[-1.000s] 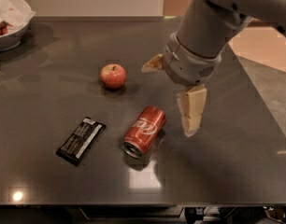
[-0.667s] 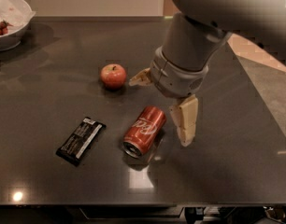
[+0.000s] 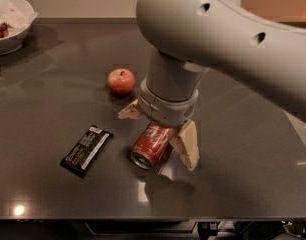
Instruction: Place coke can upright
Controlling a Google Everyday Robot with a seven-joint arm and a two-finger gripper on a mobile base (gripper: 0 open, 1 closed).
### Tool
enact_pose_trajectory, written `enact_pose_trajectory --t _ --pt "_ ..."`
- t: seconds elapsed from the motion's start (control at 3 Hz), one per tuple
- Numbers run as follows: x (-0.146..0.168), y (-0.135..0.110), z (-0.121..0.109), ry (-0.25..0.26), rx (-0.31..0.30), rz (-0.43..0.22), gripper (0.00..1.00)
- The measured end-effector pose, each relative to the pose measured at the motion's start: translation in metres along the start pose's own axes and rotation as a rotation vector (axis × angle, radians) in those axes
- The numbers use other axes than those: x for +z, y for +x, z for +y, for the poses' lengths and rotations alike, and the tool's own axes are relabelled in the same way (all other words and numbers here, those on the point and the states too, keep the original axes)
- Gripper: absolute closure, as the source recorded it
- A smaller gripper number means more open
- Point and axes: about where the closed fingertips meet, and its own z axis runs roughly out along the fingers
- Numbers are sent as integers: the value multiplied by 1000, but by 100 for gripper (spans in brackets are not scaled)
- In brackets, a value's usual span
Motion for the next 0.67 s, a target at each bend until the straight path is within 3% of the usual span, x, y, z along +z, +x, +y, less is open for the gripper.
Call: enact_pose_trajectory --t 0.67 --pt "24 -1 -2 -48 -84 54 0"
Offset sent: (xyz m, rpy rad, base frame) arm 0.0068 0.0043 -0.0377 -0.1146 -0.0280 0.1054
